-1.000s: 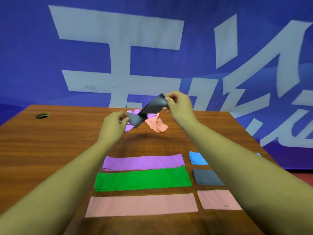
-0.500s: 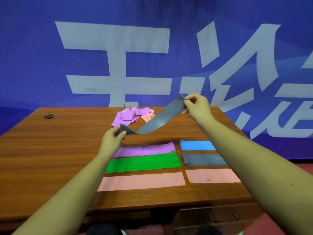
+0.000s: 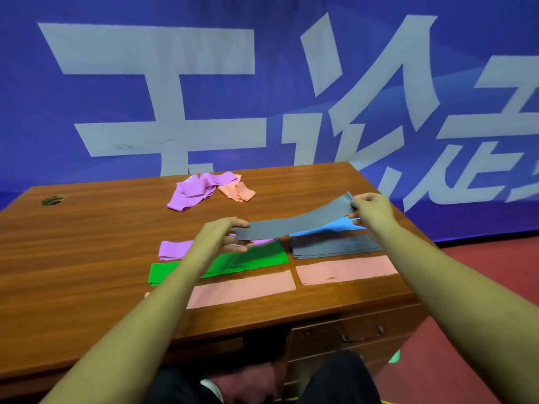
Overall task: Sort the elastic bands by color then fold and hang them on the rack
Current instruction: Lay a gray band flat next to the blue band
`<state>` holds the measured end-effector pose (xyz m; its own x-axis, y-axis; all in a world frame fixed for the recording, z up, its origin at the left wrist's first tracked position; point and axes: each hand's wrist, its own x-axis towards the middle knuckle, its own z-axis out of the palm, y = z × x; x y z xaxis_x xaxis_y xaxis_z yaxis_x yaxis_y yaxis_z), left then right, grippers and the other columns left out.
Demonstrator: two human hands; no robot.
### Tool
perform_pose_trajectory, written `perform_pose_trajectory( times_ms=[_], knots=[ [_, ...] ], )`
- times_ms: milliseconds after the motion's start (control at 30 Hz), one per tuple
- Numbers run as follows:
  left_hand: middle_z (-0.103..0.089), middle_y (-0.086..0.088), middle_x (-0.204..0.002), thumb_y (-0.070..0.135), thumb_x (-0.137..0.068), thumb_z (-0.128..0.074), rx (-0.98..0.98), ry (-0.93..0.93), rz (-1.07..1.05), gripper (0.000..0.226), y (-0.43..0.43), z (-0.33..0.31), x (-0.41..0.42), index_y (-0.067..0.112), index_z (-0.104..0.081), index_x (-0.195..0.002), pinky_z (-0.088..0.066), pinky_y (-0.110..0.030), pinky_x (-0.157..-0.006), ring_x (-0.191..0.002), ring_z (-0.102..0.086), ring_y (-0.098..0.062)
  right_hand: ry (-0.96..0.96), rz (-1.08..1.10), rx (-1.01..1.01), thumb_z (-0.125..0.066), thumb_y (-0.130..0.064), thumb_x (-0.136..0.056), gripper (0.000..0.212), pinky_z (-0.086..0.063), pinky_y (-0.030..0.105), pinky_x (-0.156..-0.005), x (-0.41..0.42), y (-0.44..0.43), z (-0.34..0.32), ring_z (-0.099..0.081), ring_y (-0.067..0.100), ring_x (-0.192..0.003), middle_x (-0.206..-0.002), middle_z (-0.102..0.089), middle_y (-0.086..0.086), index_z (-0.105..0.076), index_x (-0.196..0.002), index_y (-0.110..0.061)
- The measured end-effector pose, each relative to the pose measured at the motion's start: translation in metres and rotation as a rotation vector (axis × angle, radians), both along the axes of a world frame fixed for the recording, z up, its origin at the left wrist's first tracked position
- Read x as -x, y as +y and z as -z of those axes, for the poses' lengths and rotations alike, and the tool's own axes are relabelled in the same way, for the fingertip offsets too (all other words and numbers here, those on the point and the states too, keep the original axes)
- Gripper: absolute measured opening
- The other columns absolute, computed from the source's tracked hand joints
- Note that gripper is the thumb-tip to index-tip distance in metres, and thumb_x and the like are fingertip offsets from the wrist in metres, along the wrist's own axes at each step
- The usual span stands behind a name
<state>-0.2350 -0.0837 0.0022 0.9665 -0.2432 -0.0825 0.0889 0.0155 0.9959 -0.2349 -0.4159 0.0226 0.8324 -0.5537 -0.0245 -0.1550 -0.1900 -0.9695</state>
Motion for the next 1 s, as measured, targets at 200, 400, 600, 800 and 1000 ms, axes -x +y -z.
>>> perform_pose_trajectory(
  times_ms=[200,400,600,800,1000],
  knots=[
    [-0.067,-0.009,-0.082,0.005,-0.094,-0.059,-0.321,-0.183,0.052,0.025,-0.048,0.02,-0.003,0.022,-0.05,-0.11,-0.059,-0.034,-0.068,-0.067,-0.071,-0.022,0.118,0.129,0.083,-0.053,-0.003,-0.079,0.01,-0.04,0.033,-0.055,0.026,-0.048,0.038,-0.047,0.022,-0.058,-0.069,-0.051,0.011,-0.057,-0.073,-0.009],
    [-0.066,-0.002,-0.092,0.017,-0.089,-0.067,-0.63,-0.225,0.018,0.019,-0.091,0.034,-0.007,0.029,-0.053,-0.091,-0.051,-0.026,-0.061,-0.078,-0.07,-0.018,0.175,0.169,0.3,-0.058,-0.012,-0.079,0.016,-0.054,0.045,-0.075,0.034,-0.095,0.054,-0.057,0.022,-0.075,-0.079,-0.064,0.011,-0.067,-0.08,0.0],
    [-0.06,-0.001,-0.082,0.009,-0.09,-0.065,-0.668,-0.261,0.035,0.026,-0.121,0.045,-0.011,0.019,-0.049,-0.107,-0.056,-0.033,-0.063,-0.065,-0.071,-0.014,0.185,0.151,0.367,-0.058,-0.008,-0.084,0.012,-0.051,0.037,-0.075,0.032,-0.115,0.061,-0.063,0.027,-0.087,-0.086,-0.067,0.004,-0.068,-0.081,-0.002],
    [-0.055,-0.005,-0.089,0.011,-0.09,-0.061,-0.857,-0.479,0.067,0.02,-0.133,0.056,-0.02,0.023,-0.046,-0.097,-0.042,-0.031,-0.066,-0.078,-0.063,-0.022,0.199,0.126,0.407,-0.062,-0.011,-0.085,0.008,-0.053,0.038,-0.082,0.019,-0.128,0.072,-0.063,0.024,-0.093,-0.091,-0.068,0.001,-0.07,-0.084,-0.01],
    [-0.054,-0.003,-0.104,0.028,-0.095,-0.054,-1.118,-0.624,0.056,0.012,-0.133,0.068,-0.02,0.02,-0.059,-0.103,-0.042,-0.03,-0.067,-0.092,-0.058,-0.022,0.233,0.109,0.491,-0.065,-0.014,-0.087,0.009,-0.051,0.038,-0.087,0.012,-0.132,0.09,-0.062,0.023,-0.097,-0.093,-0.066,0.001,-0.07,-0.092,-0.008]
  ],
)
